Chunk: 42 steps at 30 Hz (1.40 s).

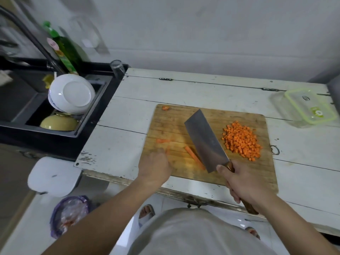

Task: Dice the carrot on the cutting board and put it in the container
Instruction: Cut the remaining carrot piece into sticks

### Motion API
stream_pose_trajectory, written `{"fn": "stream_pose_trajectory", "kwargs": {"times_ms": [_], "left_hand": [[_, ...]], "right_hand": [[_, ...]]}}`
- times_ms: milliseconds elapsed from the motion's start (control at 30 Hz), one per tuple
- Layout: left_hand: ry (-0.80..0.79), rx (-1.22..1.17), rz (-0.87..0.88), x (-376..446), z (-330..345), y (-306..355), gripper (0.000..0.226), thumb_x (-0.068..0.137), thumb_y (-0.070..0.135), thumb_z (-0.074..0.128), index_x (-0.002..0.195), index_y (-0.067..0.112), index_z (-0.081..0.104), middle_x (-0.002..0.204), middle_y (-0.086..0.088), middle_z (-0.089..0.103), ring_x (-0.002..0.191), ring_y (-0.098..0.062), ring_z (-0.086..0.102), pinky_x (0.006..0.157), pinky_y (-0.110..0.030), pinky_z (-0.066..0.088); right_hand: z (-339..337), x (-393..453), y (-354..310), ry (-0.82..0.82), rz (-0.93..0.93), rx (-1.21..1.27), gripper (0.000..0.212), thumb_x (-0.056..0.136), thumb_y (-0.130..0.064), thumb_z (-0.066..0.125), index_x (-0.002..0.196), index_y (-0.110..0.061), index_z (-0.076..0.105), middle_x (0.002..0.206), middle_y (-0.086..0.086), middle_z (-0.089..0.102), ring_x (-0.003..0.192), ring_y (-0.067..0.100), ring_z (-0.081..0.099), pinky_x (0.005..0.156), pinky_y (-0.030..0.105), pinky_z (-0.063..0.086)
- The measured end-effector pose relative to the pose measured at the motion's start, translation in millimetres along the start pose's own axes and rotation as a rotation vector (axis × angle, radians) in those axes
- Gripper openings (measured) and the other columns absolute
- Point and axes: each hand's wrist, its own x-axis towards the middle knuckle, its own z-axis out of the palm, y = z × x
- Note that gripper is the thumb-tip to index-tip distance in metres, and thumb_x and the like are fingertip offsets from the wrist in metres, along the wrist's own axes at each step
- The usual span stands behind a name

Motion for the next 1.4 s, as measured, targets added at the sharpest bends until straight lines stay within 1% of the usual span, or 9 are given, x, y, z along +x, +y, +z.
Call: {"fn": "stream_pose_trajectory", "kwargs": {"times_ms": [200, 367, 667, 800, 1033, 1133, 1233, 1300, 1400], "left_hand": [[0.021, -0.114, 0.102, -4.1, 6.4, 12.9, 0.016, 0.103, 0.032, 0.051, 0.103, 0.017, 0.054, 0.084, 0.001, 0.063, 0.076, -0.018, 0.060, 0.066, -0.039, 0.053], [0.181, -0.354, 0.110, -8.3, 11.4, -5.7, 0.004, 0.100, 0.025, 0.061, 0.100, 0.023, 0.057, 0.103, 0.008, 0.057, 0.096, -0.013, 0.057, 0.083, -0.033, 0.052], [0.369, -0.181, 0.314, 1.6, 28.5, -26.7, 0.043, 0.091, 0.022, 0.072, 0.133, 0.023, 0.061, 0.131, 0.002, 0.055, 0.119, -0.019, 0.049, 0.104, -0.036, 0.048], [0.402, -0.096, 0.571, 14.2, 24.9, -37.5, 0.029, 0.088, 0.009, 0.077, 0.117, 0.015, 0.076, 0.132, -0.004, 0.064, 0.126, -0.024, 0.055, 0.101, -0.040, 0.053], [0.361, 0.021, 0.731, 32.6, 10.8, -38.1, 0.020, 0.083, 0.002, 0.076, 0.094, 0.019, 0.078, 0.106, 0.003, 0.069, 0.110, -0.021, 0.058, 0.085, -0.045, 0.055], [0.258, -0.052, 0.790, 35.3, 5.1, -0.8, 0.029, 0.092, 0.005, 0.065, 0.117, 0.018, 0.074, 0.113, 0.003, 0.065, 0.110, -0.019, 0.054, 0.091, -0.042, 0.052], [0.101, 0.079, 0.878, 49.9, -2.3, 41.1, 0.064, 0.093, -0.001, 0.058, 0.149, 0.028, 0.048, 0.151, 0.002, 0.046, 0.139, -0.020, 0.037, 0.112, -0.039, 0.038], [0.008, 0.118, 0.854, 68.9, -11.7, 62.4, 0.068, 0.094, 0.001, 0.054, 0.155, 0.027, 0.039, 0.160, 0.000, 0.038, 0.147, -0.022, 0.030, 0.119, -0.041, 0.033], [-0.131, 0.228, 0.901, 98.4, -21.3, 85.7, 0.058, 0.097, 0.017, 0.063, 0.151, 0.029, 0.046, 0.150, -0.001, 0.051, 0.138, -0.024, 0.043, 0.111, -0.043, 0.042]], "right_hand": [[25.1, -6.9, 0.6, -0.021, -0.014, -0.115, 0.036, 0.101, -0.043, 0.052, 0.087, -0.011, 0.048, 0.065, 0.011, 0.058, 0.039, 0.023, 0.053, 0.043, 0.033, 0.044], [36.8, -3.1, 3.5, 0.018, 0.006, -0.147, 0.033, 0.103, -0.041, 0.048, 0.084, -0.015, 0.046, 0.072, 0.010, 0.061, 0.036, 0.018, 0.054, 0.039, 0.028, 0.044], [32.0, 8.2, -0.2, 0.040, 0.039, -0.088, 0.026, 0.103, -0.040, 0.050, 0.091, -0.017, 0.051, 0.071, 0.010, 0.059, 0.046, 0.024, 0.056, 0.039, 0.029, 0.045], [25.2, 6.9, -2.6, 0.051, 0.025, -0.098, 0.025, 0.103, -0.042, 0.049, 0.093, -0.020, 0.052, 0.074, 0.009, 0.060, 0.046, 0.020, 0.055, 0.038, 0.025, 0.042], [14.0, 11.9, -2.1, 0.066, 0.025, 0.022, 0.025, 0.103, -0.044, 0.049, 0.098, -0.020, 0.053, 0.057, 0.006, 0.054, 0.040, 0.020, 0.053, 0.047, 0.034, 0.049], [1.9, 17.8, 2.1, 0.136, 0.032, 0.080, 0.027, 0.102, -0.043, 0.052, 0.095, -0.017, 0.054, 0.055, 0.006, 0.054, 0.040, 0.022, 0.052, 0.053, 0.043, 0.052], [-16.1, 21.6, 6.5, 0.228, 0.036, 0.143, 0.030, 0.101, -0.042, 0.054, 0.088, -0.015, 0.053, 0.055, 0.007, 0.054, 0.041, 0.025, 0.051, 0.054, 0.045, 0.052], [-29.7, 23.2, 11.4, 0.281, 0.043, 0.205, 0.032, 0.101, -0.039, 0.055, 0.086, -0.011, 0.052, 0.055, 0.010, 0.051, 0.041, 0.026, 0.048, 0.052, 0.042, 0.049], [-46.8, 23.0, 18.4, 0.325, 0.059, 0.274, 0.030, 0.101, -0.037, 0.054, 0.092, -0.008, 0.054, 0.050, 0.008, 0.048, 0.040, 0.026, 0.046, 0.052, 0.038, 0.046]]}}
